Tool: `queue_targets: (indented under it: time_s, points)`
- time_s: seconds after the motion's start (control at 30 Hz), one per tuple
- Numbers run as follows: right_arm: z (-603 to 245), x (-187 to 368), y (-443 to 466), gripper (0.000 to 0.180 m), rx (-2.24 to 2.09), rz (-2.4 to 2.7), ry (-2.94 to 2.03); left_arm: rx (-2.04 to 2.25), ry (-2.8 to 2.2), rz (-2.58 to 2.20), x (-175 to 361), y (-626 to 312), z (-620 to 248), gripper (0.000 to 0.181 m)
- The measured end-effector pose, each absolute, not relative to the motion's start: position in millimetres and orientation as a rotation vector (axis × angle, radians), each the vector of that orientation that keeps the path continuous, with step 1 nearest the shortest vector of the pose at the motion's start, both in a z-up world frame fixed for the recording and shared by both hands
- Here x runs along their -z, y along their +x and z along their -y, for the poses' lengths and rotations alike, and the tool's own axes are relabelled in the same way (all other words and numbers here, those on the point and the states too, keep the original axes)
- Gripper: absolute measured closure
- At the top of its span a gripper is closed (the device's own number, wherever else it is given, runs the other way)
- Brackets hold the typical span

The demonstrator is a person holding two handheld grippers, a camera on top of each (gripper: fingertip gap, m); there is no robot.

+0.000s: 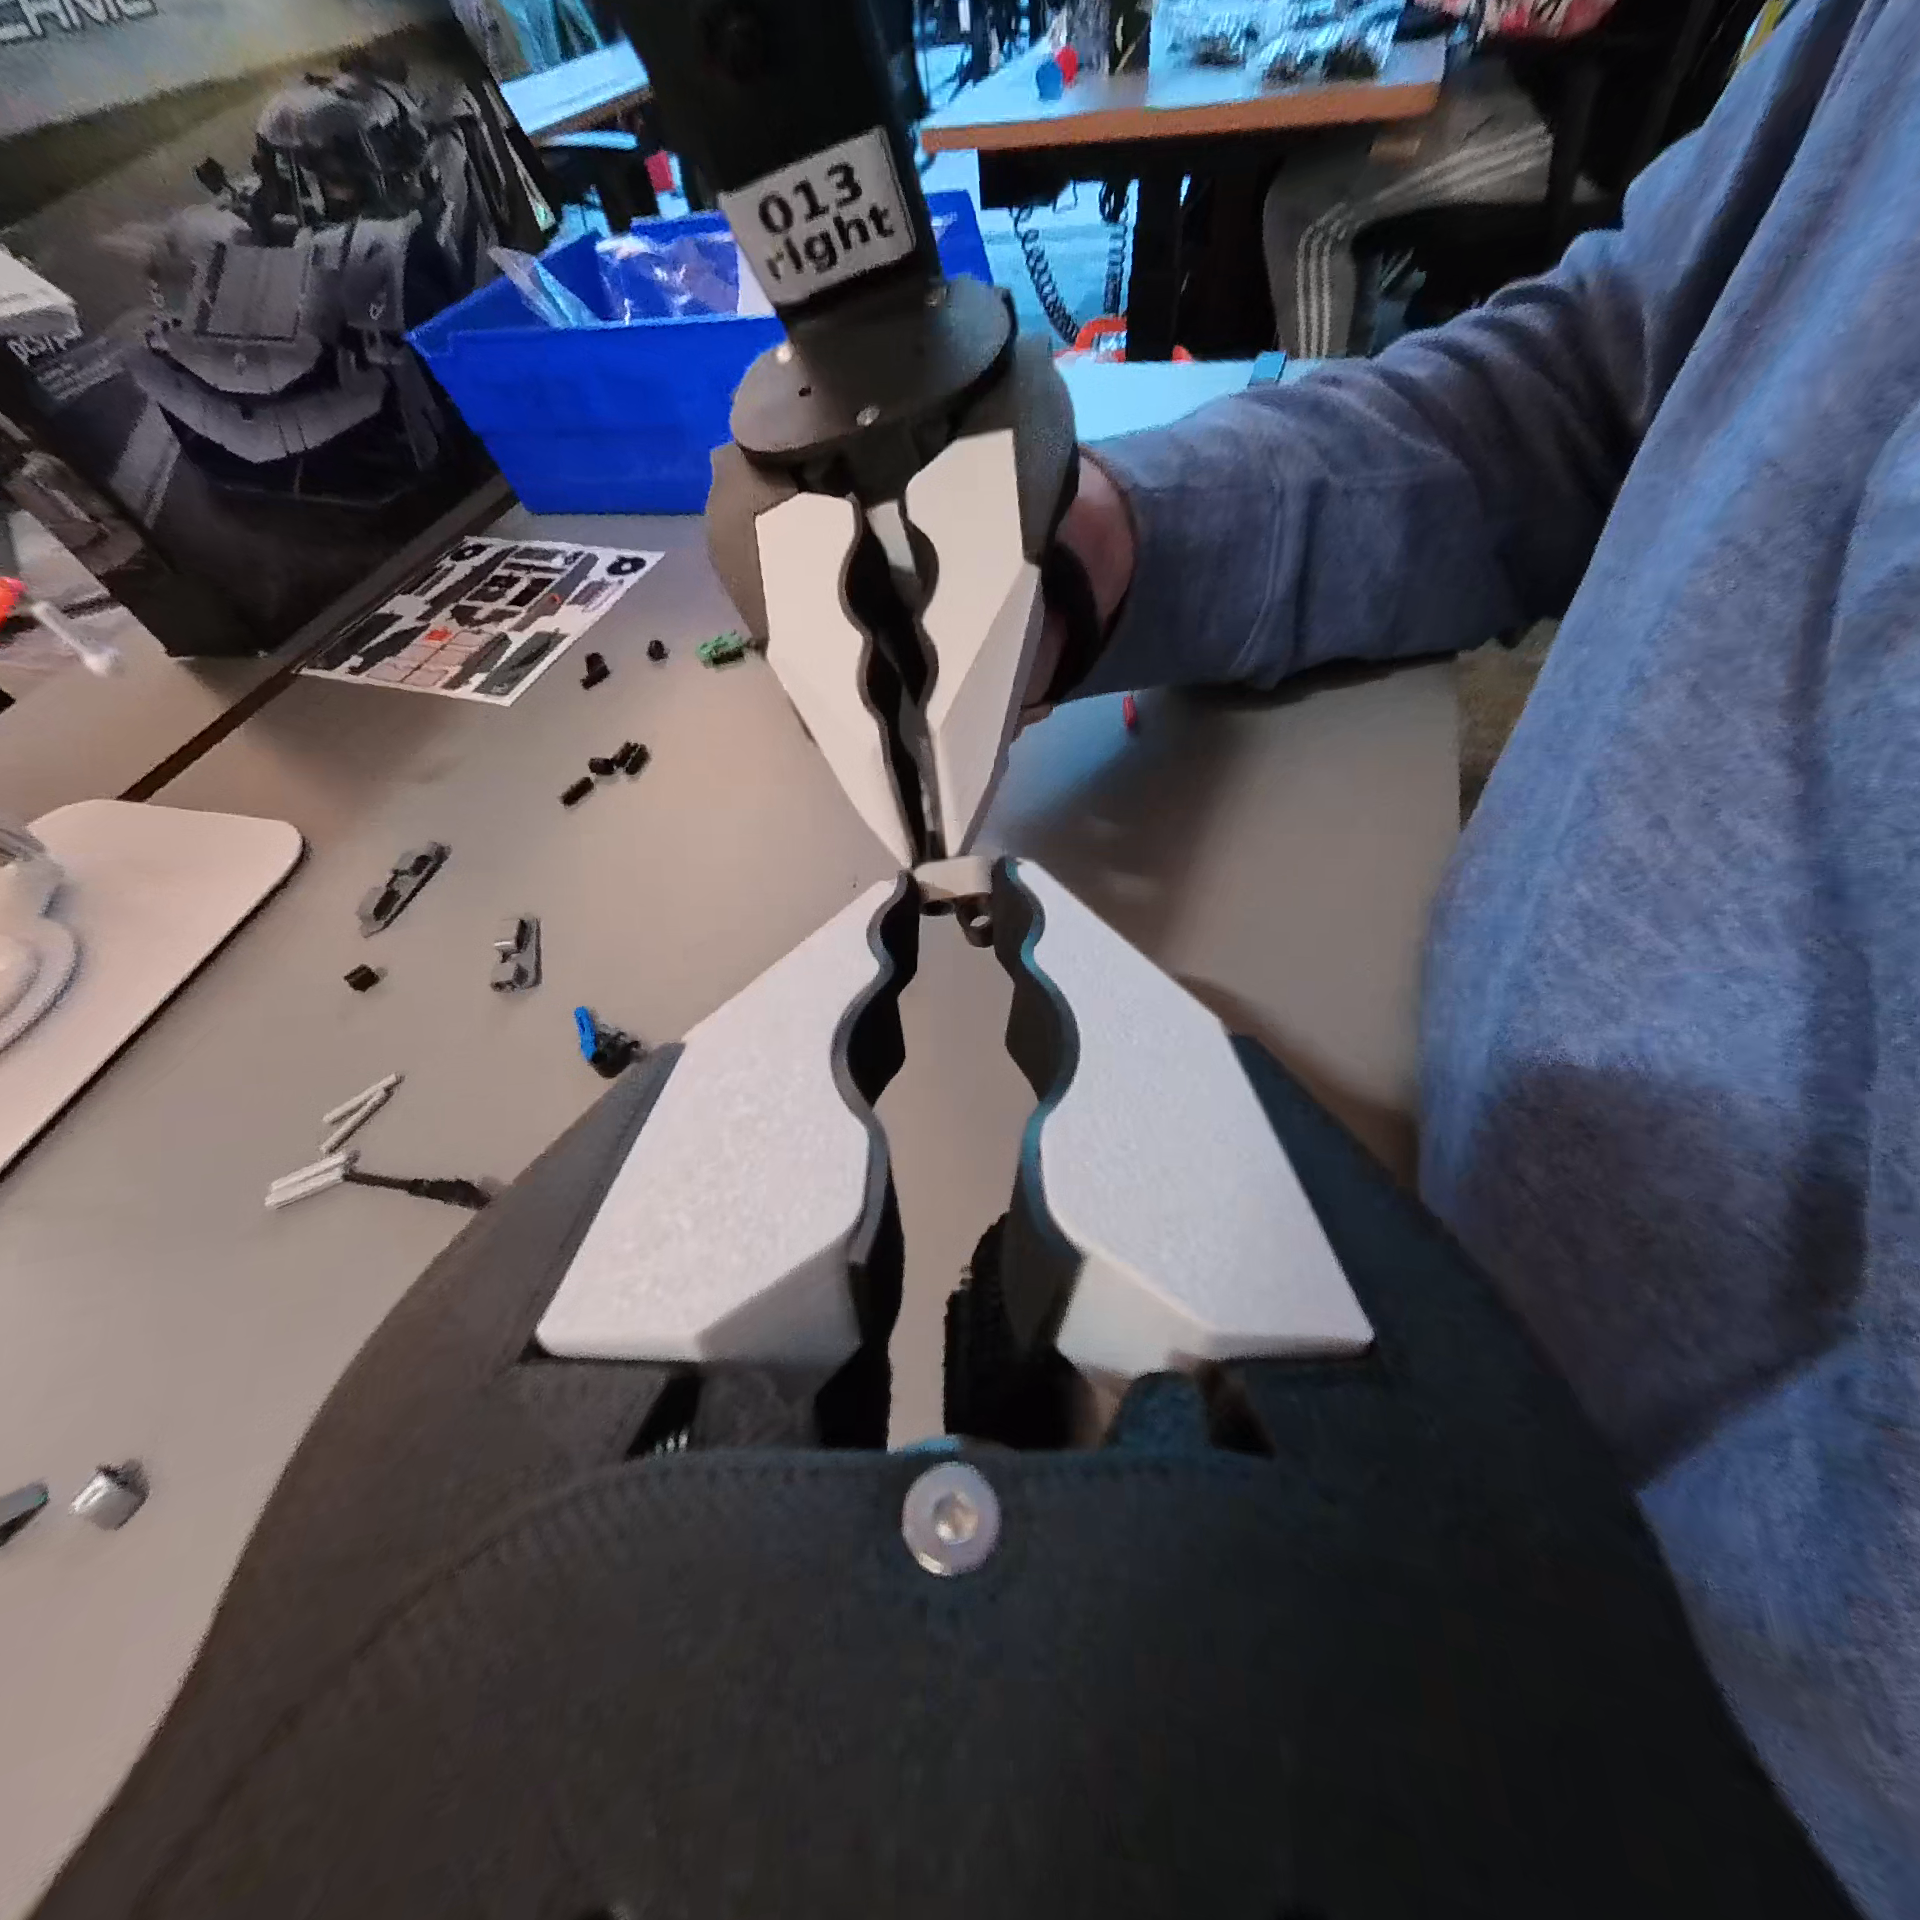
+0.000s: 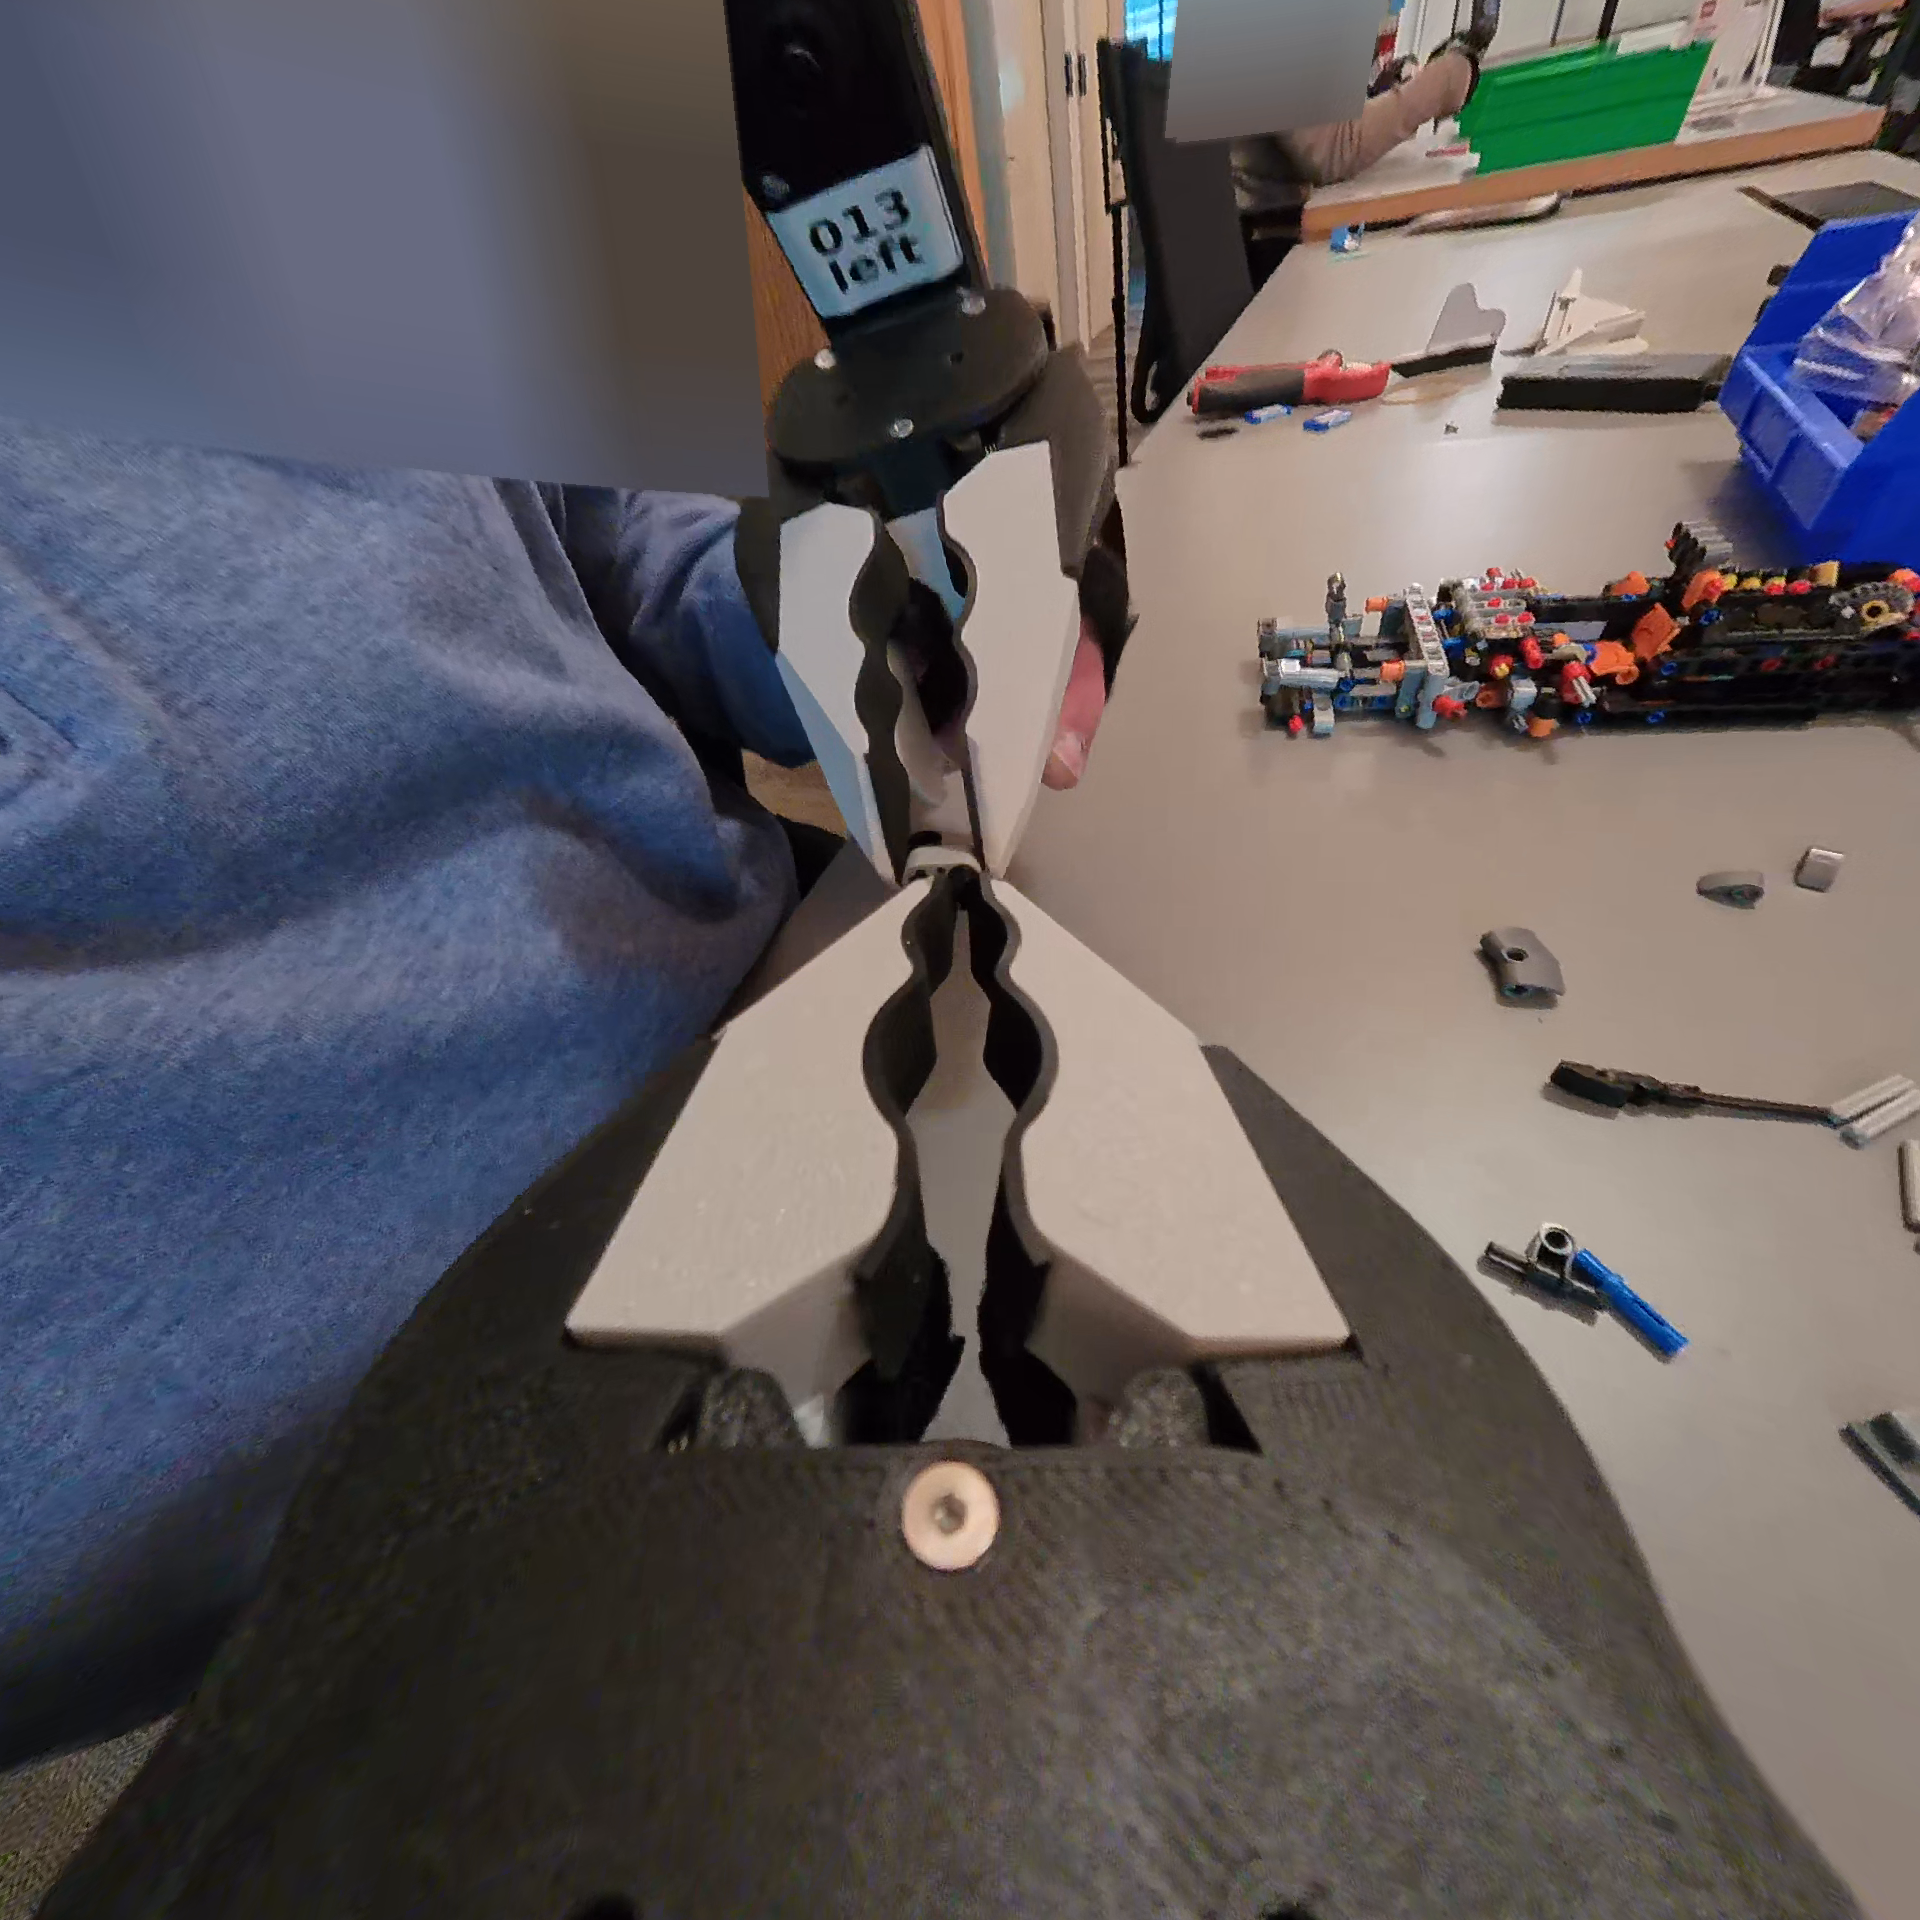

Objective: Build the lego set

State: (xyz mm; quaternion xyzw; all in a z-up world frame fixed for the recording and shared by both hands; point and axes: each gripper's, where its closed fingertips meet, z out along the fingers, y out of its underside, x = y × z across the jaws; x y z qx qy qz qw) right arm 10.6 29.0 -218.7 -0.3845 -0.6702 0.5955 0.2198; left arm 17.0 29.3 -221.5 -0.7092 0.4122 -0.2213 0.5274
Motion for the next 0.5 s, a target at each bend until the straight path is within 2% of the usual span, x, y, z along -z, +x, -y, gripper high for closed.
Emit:
queue_targets:
  time_s: [0.5]
  points:
    - [-38.4,215.5,8.3,0.177,-1.499,1.845,-1.111,0.638,-1.747,-0.931,219.3,14.6,-37.9,0.168]
